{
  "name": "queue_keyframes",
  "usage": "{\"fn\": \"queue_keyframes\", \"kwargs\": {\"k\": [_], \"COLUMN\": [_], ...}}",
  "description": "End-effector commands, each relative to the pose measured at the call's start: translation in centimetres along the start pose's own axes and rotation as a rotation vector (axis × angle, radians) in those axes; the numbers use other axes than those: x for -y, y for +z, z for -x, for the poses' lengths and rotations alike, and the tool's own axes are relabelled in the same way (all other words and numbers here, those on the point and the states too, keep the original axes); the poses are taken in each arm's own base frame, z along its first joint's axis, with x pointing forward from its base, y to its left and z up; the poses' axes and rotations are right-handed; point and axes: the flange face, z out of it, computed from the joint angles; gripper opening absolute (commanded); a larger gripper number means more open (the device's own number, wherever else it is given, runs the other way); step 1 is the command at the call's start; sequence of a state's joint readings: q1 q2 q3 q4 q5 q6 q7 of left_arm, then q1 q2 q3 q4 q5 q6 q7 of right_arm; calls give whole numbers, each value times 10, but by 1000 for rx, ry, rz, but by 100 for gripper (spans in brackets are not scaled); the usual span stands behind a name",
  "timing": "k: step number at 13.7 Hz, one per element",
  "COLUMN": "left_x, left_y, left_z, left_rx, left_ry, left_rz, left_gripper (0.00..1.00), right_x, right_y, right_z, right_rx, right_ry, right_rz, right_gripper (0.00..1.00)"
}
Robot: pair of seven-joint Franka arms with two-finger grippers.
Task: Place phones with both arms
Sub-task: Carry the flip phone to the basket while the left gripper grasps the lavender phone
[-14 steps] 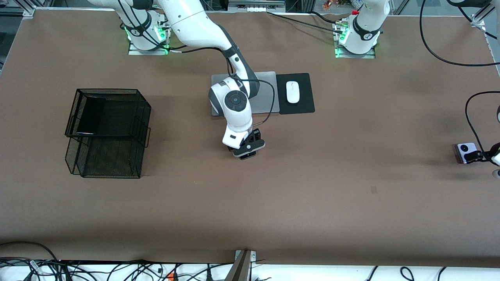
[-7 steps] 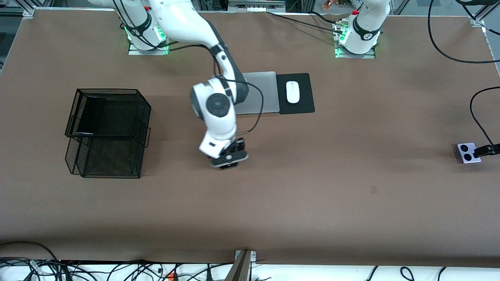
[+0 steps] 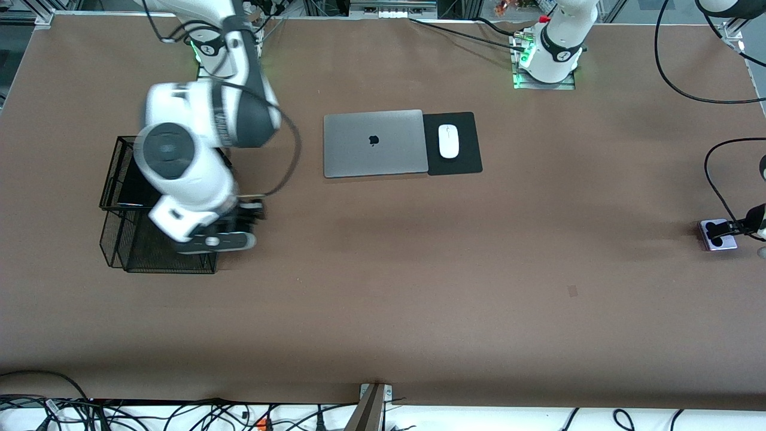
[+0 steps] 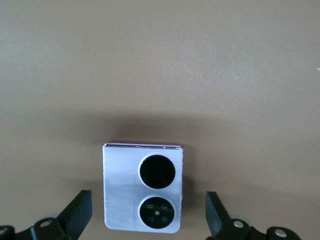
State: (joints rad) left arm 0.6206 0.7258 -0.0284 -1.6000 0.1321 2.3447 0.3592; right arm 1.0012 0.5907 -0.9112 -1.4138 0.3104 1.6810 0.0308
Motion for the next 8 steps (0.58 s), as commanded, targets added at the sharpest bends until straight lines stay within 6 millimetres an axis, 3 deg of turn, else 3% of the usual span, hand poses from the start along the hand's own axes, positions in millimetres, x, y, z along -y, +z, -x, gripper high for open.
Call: {"fn": "queue_keyframes", "kwargs": {"k": [1, 4, 8], "left_x": [2, 3, 3], "left_y": [6, 19, 26], "left_z": [2, 3, 3], "left_rx": [-21, -27, -30], "left_ry": [6, 7, 14], "left_rz": [13, 11, 5], "left_gripper": [100, 100, 100], "right_x": [-57, -113, -154], "right_y": [12, 42, 93], "right_z": [17, 34, 64], "right_rx": [85, 135, 122], "right_ry": [53, 69, 104], "right_rz": [-14, -55, -148], "right_gripper": [3, 3, 3]}}
